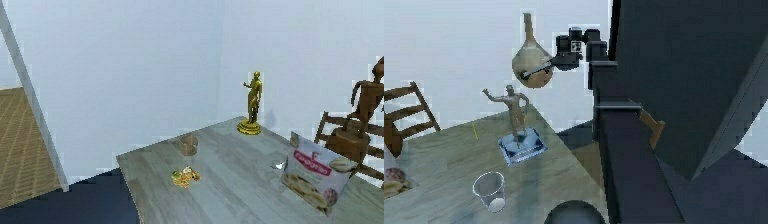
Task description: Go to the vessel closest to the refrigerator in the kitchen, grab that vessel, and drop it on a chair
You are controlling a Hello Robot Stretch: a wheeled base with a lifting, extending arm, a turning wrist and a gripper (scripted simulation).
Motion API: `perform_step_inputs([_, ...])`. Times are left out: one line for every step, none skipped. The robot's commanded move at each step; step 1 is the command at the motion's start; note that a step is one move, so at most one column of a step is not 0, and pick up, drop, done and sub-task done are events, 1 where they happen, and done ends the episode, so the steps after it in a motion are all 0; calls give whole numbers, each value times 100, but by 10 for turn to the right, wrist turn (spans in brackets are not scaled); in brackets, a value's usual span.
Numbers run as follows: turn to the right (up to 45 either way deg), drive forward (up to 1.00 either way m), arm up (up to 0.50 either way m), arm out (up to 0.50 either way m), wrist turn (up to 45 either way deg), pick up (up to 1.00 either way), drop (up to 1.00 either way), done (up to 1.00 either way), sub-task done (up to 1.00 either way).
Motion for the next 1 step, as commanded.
perform_step_inputs([0, 0, 0, 0, 450, 0, 0, 0, 0])
